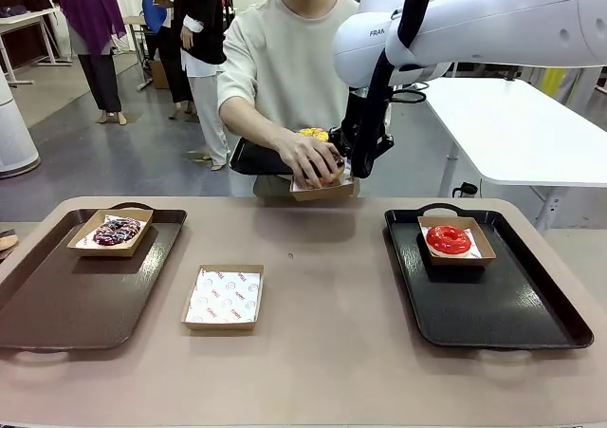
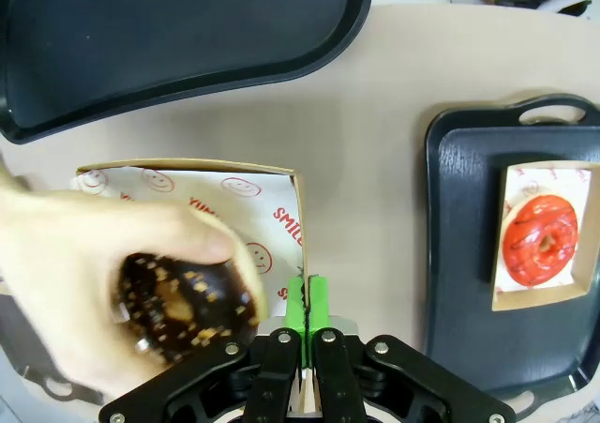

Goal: Individually package the donuts and arrange them on the tray.
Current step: Place the picked Paper togo box on the Handle tray while simultaneously picking up another Paper togo box from the table with the other hand.

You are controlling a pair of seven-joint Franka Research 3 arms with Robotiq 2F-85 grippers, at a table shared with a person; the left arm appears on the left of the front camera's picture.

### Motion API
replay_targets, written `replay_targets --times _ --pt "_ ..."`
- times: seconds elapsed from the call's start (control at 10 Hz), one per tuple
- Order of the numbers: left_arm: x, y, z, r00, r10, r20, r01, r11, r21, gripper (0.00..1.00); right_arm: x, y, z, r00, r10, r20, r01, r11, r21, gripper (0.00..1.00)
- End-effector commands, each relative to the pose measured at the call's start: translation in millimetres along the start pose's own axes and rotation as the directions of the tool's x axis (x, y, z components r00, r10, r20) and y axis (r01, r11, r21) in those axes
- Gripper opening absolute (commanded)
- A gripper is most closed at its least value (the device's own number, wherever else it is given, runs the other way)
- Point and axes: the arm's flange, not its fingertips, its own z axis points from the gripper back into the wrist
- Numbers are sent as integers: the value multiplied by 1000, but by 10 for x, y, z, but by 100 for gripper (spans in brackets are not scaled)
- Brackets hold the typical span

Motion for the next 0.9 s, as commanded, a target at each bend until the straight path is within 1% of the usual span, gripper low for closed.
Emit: replay_targets --times 0.0,0.7,0.8 --pt "-23 -26 10 1000 -6 7 6 1000 1 100 -29 -33 3 1000 -3 5 3 1000 4 0" --pt "-23 -26 10 1000 -6 7 6 1000 1 100 -29 -33 3 1000 -3 5 3 1000 4 0" --pt "0 0 0 1000 0 0 0 1000 0 100 1 -1 0 1000 0 0 0 1000 0 1"
